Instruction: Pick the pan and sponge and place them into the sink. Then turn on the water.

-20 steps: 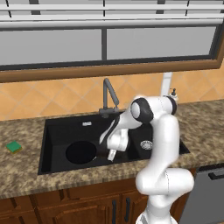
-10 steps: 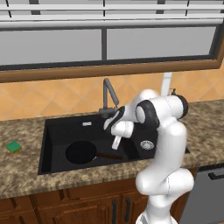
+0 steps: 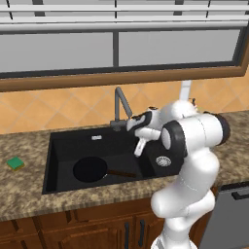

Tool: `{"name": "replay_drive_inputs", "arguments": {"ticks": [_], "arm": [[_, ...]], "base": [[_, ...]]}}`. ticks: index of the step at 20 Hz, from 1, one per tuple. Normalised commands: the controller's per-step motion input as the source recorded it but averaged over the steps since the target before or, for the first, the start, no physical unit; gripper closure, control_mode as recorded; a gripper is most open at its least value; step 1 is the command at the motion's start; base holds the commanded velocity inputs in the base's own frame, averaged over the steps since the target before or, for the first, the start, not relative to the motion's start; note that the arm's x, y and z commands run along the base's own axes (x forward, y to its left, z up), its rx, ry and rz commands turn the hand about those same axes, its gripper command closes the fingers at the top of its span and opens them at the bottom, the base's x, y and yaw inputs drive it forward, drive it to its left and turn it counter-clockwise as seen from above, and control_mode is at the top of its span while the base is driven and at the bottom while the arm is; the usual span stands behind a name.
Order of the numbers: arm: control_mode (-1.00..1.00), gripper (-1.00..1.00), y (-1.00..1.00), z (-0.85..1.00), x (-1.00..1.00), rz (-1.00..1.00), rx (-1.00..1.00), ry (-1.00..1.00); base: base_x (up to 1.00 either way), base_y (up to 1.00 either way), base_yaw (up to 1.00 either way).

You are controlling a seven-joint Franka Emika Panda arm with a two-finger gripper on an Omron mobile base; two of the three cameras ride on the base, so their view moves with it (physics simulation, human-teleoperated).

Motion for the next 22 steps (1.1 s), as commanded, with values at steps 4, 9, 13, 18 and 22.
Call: {"name": "replay_drive_inputs", "arguments": {"ticks": [4,9,13,18,22], "arm": [[-1.0,-1.0,-0.37,0.74,-0.45,-0.14,0.0,0.02],[-1.0,-1.0,-0.07,0.85,-0.52,-0.1,0.0,0.0],[-1.0,-1.0,0.0,0.73,-0.69,-0.05,0.0,0.0],[-1.0,-1.0,0.09,0.72,-0.88,-0.02,0.0,-0.07],[-1.0,-1.0,0.47,0.55,-0.81,0.0,-0.02,-0.04]], "base": [[0.0,0.0,0.0],[0.0,0.0,0.0],[0.0,0.0,0.0],[0.0,0.0,0.0],[0.0,0.0,0.0]]}}
